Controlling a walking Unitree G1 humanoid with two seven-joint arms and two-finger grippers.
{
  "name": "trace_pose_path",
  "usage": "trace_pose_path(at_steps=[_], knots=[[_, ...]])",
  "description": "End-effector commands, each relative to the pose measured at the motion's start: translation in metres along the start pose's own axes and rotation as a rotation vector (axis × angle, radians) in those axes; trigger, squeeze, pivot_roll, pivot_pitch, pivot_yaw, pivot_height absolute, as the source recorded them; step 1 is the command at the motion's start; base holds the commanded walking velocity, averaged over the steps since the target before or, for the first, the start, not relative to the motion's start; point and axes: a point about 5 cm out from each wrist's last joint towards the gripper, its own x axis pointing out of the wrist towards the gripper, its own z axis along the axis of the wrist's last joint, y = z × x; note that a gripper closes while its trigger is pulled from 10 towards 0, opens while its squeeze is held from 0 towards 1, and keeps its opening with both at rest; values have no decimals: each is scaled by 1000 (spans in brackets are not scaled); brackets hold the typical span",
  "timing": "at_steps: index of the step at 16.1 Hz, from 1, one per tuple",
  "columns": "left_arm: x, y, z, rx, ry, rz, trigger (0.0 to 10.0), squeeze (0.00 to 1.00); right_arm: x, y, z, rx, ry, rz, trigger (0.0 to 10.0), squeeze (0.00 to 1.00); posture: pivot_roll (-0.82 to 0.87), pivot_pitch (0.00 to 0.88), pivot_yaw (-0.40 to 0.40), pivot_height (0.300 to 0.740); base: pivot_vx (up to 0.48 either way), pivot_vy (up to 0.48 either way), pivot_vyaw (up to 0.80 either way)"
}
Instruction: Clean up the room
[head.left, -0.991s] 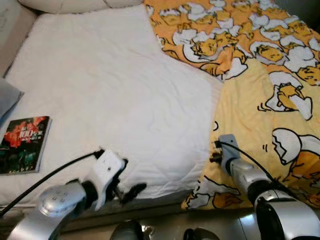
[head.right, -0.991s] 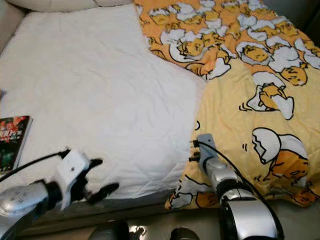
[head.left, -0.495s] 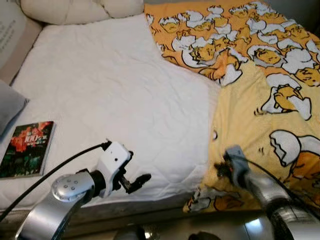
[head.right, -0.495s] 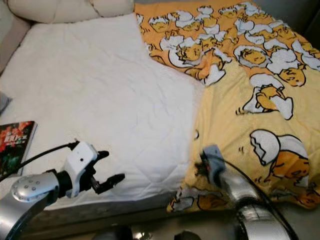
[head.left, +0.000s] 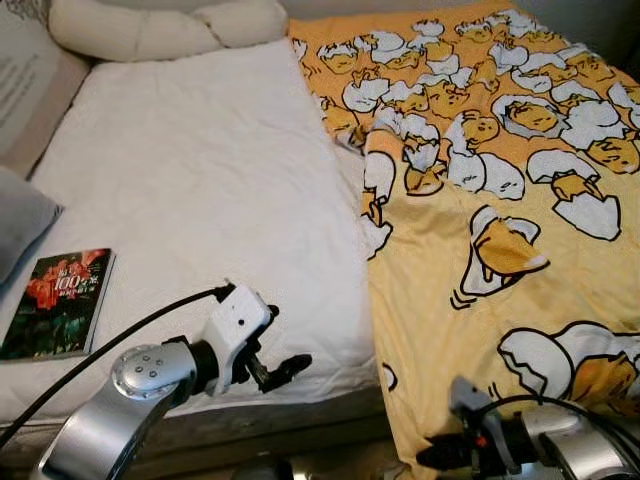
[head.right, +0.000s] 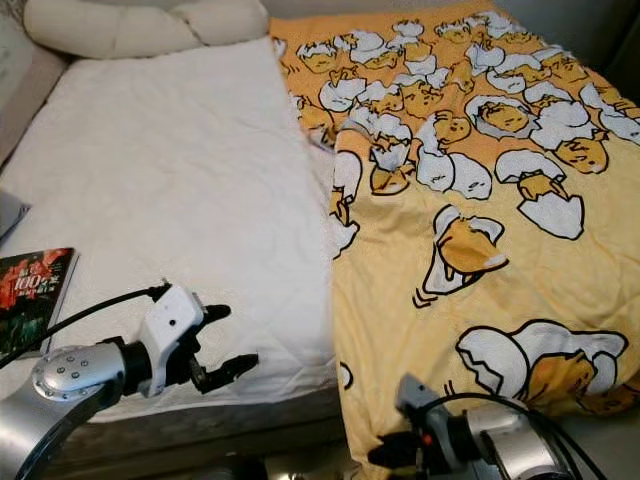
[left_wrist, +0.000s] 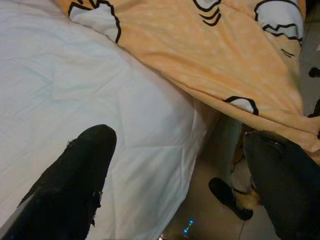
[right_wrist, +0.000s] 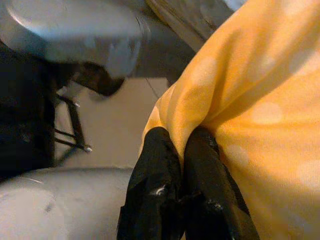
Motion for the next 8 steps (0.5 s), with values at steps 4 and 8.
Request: trace_pose_path(at_steps=[4,8], knots=[[-2,0,-2,3,16,-11,10000,51,-12,0,8,60,46,46,10000,1000,-5,41,75,740,0,0,0],[-4,-4,-5,1,23,-16,10000,47,-21,-15,24,-32,-5,-79,10000,1000,-4,36,64,740,0,0,0]])
